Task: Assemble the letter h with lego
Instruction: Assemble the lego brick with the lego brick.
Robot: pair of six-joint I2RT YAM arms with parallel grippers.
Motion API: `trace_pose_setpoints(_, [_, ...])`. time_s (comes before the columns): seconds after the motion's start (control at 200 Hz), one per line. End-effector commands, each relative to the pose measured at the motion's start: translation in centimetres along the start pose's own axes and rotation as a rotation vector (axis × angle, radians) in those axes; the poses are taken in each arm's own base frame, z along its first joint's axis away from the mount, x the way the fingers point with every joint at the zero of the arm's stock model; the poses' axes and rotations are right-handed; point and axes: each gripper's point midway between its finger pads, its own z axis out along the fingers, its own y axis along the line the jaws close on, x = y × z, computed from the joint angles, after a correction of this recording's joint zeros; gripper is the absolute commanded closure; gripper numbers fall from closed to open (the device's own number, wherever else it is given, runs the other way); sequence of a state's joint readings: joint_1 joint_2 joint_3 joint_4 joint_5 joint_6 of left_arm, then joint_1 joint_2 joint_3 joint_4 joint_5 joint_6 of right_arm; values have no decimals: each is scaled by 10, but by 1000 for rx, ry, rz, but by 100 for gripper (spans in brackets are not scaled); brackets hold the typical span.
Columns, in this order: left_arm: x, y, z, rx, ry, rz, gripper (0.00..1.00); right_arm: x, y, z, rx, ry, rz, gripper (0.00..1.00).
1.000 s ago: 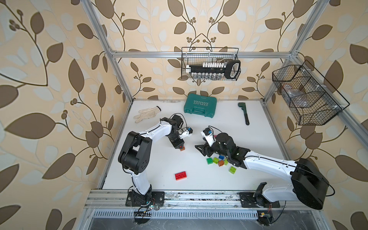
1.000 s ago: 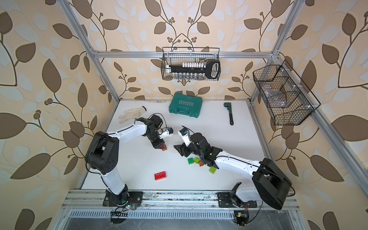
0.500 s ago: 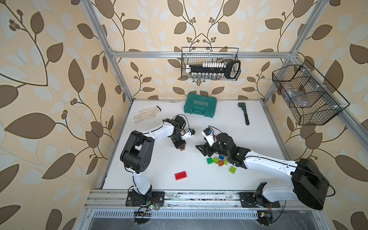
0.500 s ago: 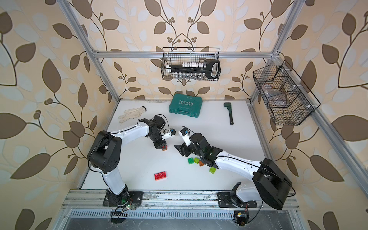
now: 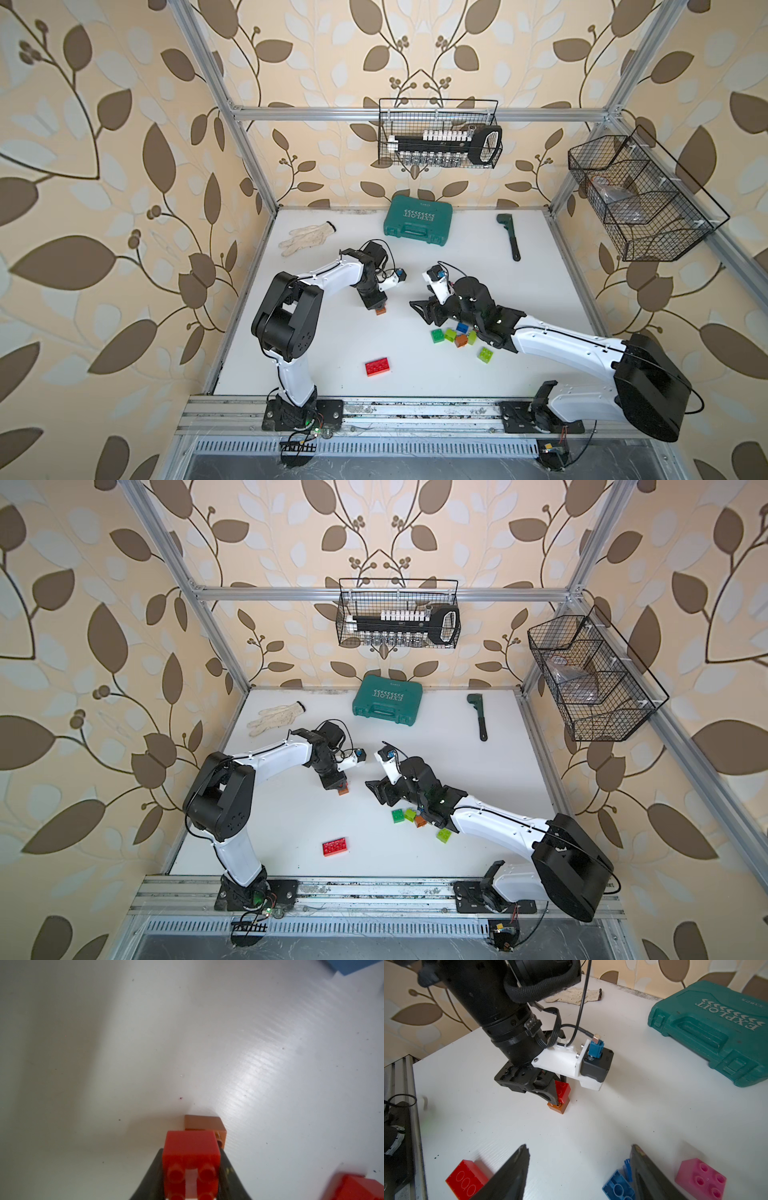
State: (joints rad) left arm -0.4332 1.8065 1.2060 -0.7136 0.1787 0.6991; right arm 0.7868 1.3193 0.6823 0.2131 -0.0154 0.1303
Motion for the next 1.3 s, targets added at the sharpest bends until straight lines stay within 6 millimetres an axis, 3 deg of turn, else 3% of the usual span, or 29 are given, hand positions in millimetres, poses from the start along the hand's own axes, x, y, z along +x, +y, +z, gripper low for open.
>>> trace_pose_setpoints(0.0, [19, -23, 2, 79, 54, 17, 69, -4, -1, 1, 1, 6, -2, 28])
trace_pose_setpoints(0.27, [17, -28, -2, 103, 43, 15, 69, -5, -1, 4, -3, 25, -5, 28])
trace_pose_setpoints(0.485, [31, -22, 16, 62, 123, 51, 70, 1, -5, 8, 19, 50, 1, 27])
trace_pose_setpoints(0.665, [33, -24, 24, 48, 142, 96, 72, 0, -19, 13, 54, 84, 62, 28])
trace_pose_setpoints(0.975, [38, -31, 39, 34, 225, 171, 74, 9, -47, 1, 98, 131, 205, 28])
trace_pose_setpoints(1.295, [40, -36, 53, 36, 261, 196, 74, 24, -53, 0, 116, 200, 260, 28])
